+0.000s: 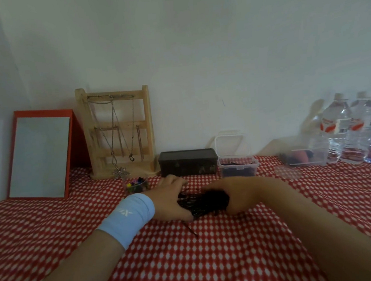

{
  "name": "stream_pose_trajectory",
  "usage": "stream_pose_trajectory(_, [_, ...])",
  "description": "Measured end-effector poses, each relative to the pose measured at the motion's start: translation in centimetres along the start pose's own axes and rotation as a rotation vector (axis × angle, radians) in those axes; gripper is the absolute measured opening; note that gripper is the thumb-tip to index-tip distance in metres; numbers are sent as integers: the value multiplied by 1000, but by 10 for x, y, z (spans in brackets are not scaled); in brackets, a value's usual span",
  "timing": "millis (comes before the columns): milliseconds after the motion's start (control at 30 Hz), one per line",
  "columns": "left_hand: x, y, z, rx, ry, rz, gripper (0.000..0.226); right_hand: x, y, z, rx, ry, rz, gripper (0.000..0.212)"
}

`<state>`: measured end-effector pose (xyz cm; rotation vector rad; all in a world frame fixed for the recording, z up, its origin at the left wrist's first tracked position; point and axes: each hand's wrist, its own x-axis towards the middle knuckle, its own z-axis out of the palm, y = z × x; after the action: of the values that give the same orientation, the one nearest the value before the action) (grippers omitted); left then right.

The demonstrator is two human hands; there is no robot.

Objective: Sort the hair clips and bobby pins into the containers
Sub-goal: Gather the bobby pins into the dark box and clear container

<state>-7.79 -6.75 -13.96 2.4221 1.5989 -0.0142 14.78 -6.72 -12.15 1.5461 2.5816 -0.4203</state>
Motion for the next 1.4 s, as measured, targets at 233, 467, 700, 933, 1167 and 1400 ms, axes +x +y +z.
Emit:
stream_pose_trajectory(233, [11,4,14,-178,65,196,77,0,7,6,61,191,-47,61])
stream_pose_trajectory(467, [8,-12,-5,-226,-11,171,110,-2,13,8,87,147,-24,82])
stream_pose_trajectory(700, [11,-12,-2,-79,9,65,94,15,8,12,46,180,-124,39])
stream_pose_trajectory(933, [34,18,1,-80,115,133,72,13,24,10,1,254,-12,33])
stream_pose_trajectory(1167, [44,24,0,-199,42,134,48,7,21,13,-116,305,-80,47])
stream_pose_trajectory(1400, [40,12,14,-171,159,302,38,18,12,17,-152,322,-38,44])
